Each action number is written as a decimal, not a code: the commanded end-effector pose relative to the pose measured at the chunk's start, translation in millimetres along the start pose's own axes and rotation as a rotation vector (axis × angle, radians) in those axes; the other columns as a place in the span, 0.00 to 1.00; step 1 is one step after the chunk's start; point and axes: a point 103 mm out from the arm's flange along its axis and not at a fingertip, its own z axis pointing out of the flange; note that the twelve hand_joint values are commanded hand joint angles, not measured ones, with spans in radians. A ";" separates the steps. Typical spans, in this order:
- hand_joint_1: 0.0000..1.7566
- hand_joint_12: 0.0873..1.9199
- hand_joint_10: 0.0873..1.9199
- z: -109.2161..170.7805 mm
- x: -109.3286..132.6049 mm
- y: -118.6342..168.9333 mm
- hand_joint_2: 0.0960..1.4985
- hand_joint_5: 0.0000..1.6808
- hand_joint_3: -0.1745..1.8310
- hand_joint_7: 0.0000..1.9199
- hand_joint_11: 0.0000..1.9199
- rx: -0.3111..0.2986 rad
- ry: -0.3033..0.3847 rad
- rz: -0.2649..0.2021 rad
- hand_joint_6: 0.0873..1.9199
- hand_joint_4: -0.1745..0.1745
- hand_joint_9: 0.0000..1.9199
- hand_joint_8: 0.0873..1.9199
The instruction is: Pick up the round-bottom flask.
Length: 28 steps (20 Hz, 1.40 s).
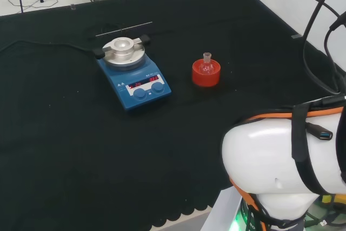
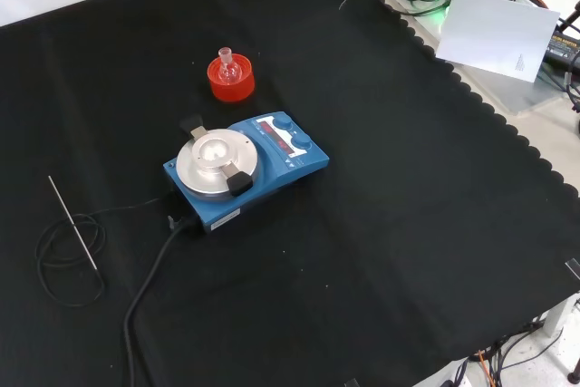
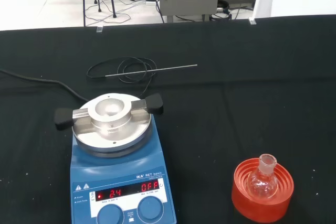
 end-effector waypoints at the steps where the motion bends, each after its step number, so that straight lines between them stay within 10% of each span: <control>1: 0.20 0.51 0.45 -0.1 0.0 0.5 0.70 0.14 0.42 0.15 0.16 -0.011 -0.007 -0.001 0.00 0.44 0.18 0.39; 8: 0.04 0.43 0.31 3.2 -5.9 4.3 0.87 0.15 0.24 0.02 0.00 -0.004 -0.002 0.008 0.00 0.43 0.04 0.22; 28: 0.19 0.48 0.33 104.9 -72.6 86.0 0.82 0.19 0.18 0.08 0.00 0.028 0.125 0.140 0.00 0.36 0.10 0.25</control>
